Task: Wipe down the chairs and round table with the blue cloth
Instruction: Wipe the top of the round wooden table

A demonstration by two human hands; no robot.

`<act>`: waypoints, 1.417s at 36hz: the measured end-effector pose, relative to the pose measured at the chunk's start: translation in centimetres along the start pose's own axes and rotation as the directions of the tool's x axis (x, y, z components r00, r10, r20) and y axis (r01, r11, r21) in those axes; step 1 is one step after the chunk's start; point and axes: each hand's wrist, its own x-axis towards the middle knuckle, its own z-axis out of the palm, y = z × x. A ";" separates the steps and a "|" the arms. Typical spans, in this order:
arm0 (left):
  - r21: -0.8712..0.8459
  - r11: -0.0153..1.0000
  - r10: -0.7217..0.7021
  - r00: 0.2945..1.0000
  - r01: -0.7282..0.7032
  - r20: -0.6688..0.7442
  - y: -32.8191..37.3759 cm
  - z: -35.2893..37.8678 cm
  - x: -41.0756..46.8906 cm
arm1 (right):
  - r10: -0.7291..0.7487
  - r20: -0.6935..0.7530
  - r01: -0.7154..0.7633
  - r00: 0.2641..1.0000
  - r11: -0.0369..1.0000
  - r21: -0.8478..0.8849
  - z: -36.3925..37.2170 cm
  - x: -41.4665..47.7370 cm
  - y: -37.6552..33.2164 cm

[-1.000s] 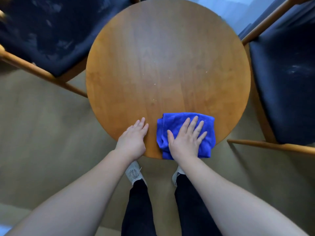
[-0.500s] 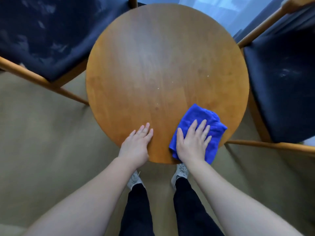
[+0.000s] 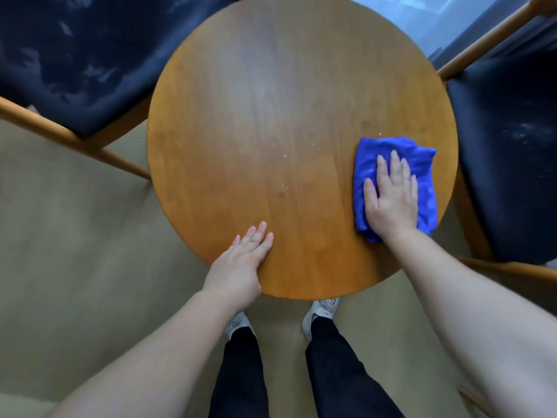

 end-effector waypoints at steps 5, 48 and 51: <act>-0.015 1.000 -0.017 0.999 0.017 0.039 0.1 -0.4 0.3 | -0.013 0.002 0.013 1.000 0.992 -0.129 -1.2 5.2 0.0; 0.032 0.998 0.058 0.996 -0.056 -0.068 -2.2 -1.8 -1.1 | -0.309 0.088 0.320 0.947 0.932 -0.173 5.8 -15.0 -6.7; 0.047 0.998 0.039 0.992 -0.034 -0.122 -3.5 -2.1 -2.2 | -0.411 0.059 0.415 0.910 0.892 -0.179 5.9 -15.6 -5.7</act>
